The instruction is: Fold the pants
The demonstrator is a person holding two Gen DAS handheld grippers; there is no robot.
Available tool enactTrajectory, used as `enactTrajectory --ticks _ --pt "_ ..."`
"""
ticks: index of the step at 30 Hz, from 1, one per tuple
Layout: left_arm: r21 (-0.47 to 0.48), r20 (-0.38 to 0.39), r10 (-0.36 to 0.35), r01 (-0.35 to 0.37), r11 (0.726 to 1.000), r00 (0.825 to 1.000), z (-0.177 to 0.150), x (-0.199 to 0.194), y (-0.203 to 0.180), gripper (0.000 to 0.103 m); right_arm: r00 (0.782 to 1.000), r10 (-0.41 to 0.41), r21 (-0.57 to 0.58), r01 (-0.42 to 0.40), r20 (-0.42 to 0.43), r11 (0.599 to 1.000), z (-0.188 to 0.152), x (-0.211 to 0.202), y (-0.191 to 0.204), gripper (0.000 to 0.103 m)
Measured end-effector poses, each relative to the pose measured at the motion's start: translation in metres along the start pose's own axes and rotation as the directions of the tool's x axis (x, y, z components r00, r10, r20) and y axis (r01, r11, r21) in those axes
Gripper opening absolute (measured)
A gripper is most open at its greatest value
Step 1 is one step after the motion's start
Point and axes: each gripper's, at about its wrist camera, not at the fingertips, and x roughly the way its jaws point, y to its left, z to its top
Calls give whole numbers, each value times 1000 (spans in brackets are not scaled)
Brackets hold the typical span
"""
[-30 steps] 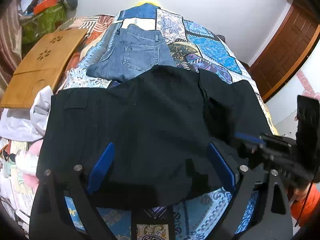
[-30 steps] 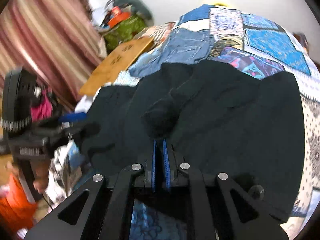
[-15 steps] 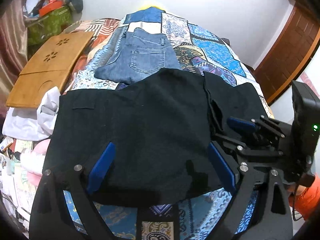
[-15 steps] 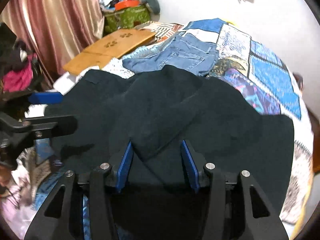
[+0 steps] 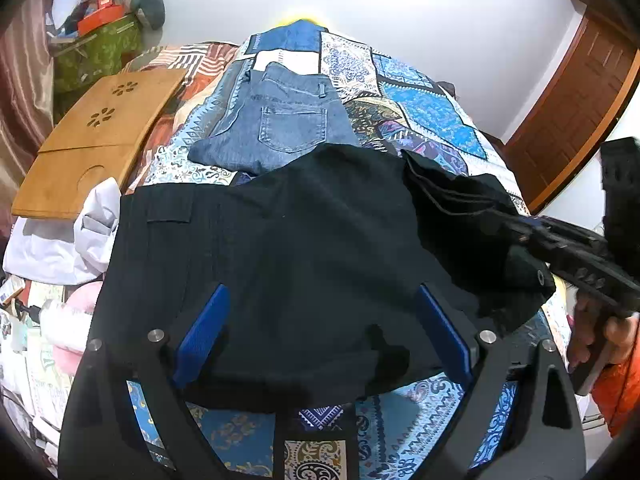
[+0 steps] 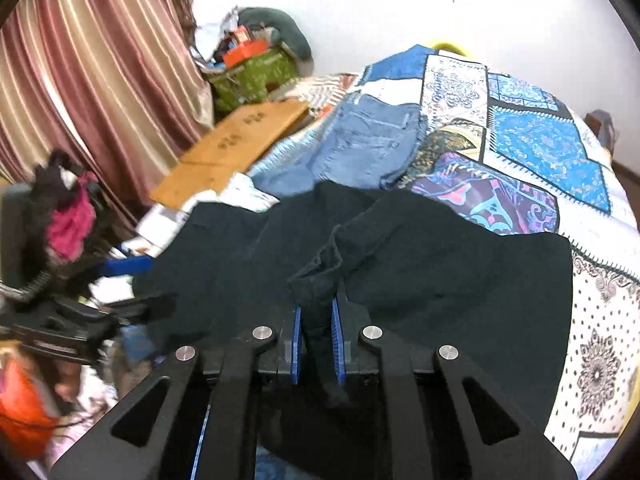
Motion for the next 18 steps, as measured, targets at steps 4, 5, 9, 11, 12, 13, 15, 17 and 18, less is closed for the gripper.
enactTrajectory --ticks 4,5,9,11,12,13,15,17,18 --pt "11 6 12 -12 1000 1000 2 -2 -5 95 999 49 -38 -48 5 998 -4 -18 13 11" --pt "10 5 12 -12 1000 1000 2 -2 -5 95 998 60 -49 -60 -9 997 -8 -18 17 11" --pt "17 2 16 -16 1000 1000 5 -2 -12 95 993 79 -57 -85 -92 995 -27 -1 21 17" --pt "31 2 16 -16 999 1000 8 -3 -20 95 988 82 -40 -88 -133 995 -37 8 19 24" --pt "38 2 16 -16 999 1000 9 -4 -23 95 985 86 -24 -91 -153 996 -41 10 18 32" --pt "56 3 19 -19 998 1000 12 -4 -29 95 985 82 -19 -85 -149 996 -42 8 15 33" --pt "85 8 27 -28 996 1000 16 -4 -39 95 989 68 -26 -72 -133 997 -40 -3 9 34" --pt "121 17 24 -26 992 1000 24 -3 -53 95 994 55 -30 -59 -99 998 -33 -19 -1 35" --pt "132 18 15 -17 991 1000 28 -2 -59 95 997 40 -33 -43 -73 999 -29 -28 -8 39"
